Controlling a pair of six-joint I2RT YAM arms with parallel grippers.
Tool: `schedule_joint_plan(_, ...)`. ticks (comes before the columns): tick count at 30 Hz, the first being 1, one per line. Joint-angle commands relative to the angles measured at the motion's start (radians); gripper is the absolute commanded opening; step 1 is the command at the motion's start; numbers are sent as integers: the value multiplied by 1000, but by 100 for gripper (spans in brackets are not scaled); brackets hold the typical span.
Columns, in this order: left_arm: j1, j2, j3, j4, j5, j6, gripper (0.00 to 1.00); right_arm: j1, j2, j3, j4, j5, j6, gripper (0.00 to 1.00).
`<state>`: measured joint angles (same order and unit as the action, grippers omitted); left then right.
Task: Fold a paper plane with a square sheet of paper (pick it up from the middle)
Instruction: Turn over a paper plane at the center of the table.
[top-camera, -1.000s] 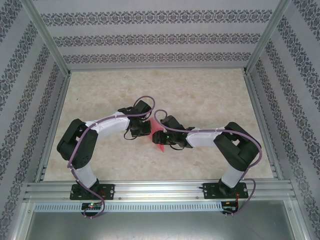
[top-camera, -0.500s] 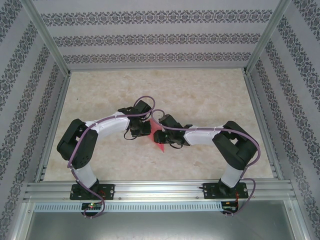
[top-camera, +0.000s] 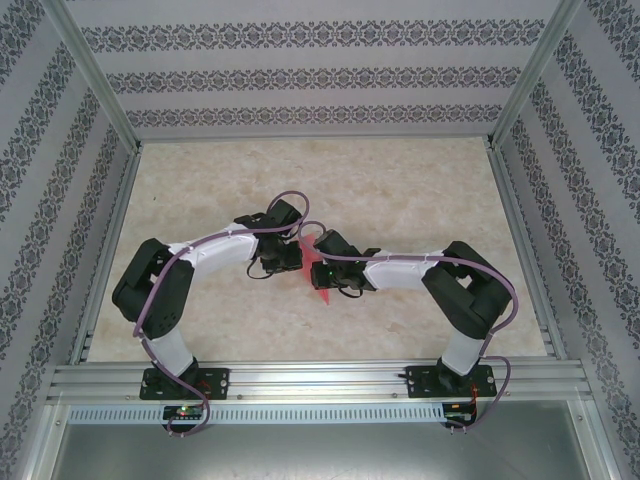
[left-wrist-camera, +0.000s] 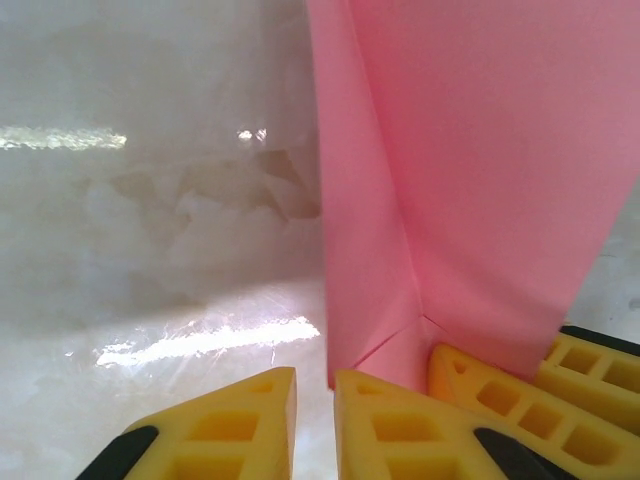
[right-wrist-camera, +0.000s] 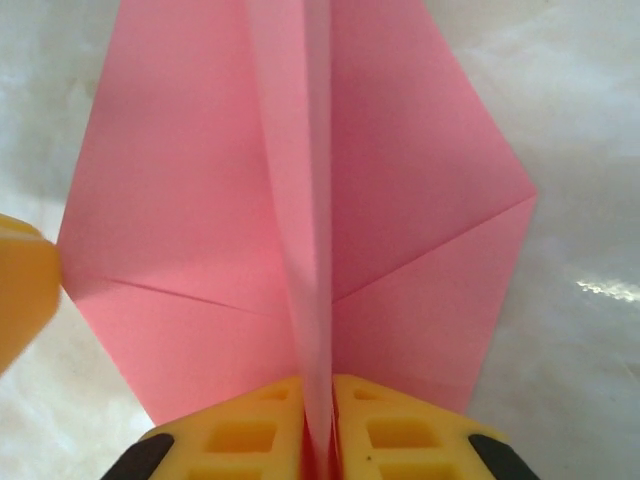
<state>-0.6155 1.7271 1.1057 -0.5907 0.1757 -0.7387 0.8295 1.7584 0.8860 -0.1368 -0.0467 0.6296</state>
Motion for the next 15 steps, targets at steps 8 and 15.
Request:
schedule_joint_plan(8, 9, -238, -76, 72, -100, -13, 29, 23, -110, 76, -286, 271, 66, 5)
schedule_joint_plan(15, 29, -354, -149, 54, -216, -36, 32, 28, -83, 113, -328, 289, 121, 7)
